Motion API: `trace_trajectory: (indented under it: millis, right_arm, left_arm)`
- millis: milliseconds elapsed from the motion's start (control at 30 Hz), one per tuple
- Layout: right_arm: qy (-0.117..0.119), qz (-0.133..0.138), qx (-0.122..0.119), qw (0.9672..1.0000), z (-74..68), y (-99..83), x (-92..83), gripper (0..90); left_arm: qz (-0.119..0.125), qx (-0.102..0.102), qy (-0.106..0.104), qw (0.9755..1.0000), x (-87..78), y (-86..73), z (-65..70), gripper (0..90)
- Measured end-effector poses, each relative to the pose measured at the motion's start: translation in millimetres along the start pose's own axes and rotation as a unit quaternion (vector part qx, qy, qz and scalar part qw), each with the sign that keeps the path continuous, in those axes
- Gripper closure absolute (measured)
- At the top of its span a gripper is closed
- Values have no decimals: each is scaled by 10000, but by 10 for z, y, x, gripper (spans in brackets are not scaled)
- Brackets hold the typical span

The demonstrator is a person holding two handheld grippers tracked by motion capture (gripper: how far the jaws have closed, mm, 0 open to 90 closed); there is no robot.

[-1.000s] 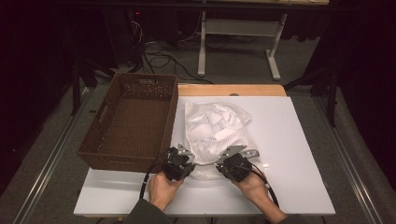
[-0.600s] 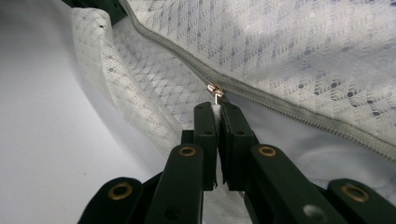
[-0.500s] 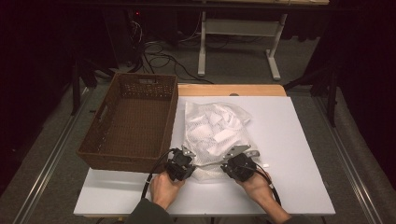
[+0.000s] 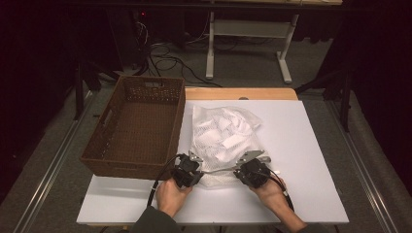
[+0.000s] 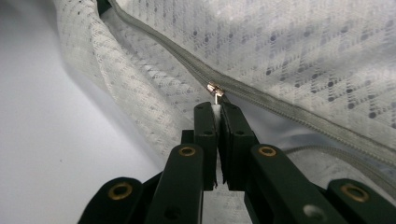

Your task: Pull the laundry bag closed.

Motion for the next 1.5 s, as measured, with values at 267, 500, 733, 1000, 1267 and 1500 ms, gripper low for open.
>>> trace_trajectory:
  millis: [267,500,733,1000,1267,1500]
  right_arm:
    - [5,9,-34,10000,9,-7,-6,872]
    - [14,4,56,10000,59,-45,-41,872]
    - [15,33,117,9999,146,-79,-74,872]
    - [-54,40,278,9996,287,-170,-129,871]
    - [-19,89,321,9994,307,-191,-142,871]
    - [-10,84,300,9995,303,-194,-156,871]
  left_arm:
    - [25,-35,-44,10000,1,-4,-1,871]
    - [36,-69,-66,9999,4,-3,-5,870]
    - [33,-79,-107,9999,-1,-14,-6,870]
    - [82,-82,-113,9999,-1,-21,-4,869]
    - [85,-72,-109,9999,0,-21,-3,867]
    - [89,-61,-117,9999,0,-21,-3,867]
Point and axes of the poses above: each handheld gripper's, and its own axes: x roughly forward along the jaws, y roughly out of its top, z roughly to its right, the point moved 8 cm from there along x, roughly forward along the jaws, and after that the axes turned 9 degrees about x, right-handed, at the moved point
